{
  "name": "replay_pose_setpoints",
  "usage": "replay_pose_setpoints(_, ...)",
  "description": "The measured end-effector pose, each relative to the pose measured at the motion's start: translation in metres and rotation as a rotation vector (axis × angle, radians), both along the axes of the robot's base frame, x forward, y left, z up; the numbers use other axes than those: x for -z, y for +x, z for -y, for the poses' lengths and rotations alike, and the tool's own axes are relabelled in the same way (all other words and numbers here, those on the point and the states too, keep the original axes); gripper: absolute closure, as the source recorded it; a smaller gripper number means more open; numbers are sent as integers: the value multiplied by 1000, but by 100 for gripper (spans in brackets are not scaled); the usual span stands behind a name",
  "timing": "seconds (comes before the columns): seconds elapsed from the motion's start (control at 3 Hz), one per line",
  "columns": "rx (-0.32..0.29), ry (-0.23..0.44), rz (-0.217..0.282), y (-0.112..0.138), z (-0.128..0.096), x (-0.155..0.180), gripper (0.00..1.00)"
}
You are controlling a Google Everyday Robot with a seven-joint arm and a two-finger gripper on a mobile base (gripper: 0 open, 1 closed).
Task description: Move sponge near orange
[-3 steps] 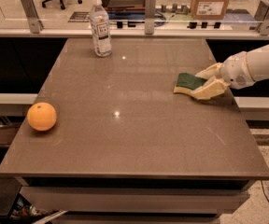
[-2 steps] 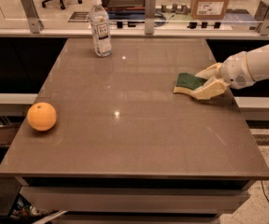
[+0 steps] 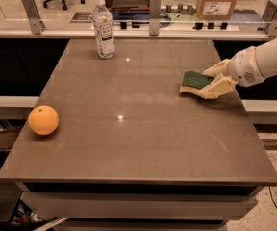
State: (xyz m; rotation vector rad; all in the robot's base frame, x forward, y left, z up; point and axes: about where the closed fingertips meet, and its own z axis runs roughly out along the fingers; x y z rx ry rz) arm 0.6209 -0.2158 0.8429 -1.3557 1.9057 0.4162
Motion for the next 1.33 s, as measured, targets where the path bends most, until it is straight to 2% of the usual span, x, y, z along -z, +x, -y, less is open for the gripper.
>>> replay_pose_setpoints(0.33, -5, -7, 0, -1, -3, -2, 100)
replay_pose_setpoints(0.67, -38, -15, 13, -12, -19, -8, 100)
replay_pose_setpoints(1.33, -106, -44, 59, -53, -76, -29, 100)
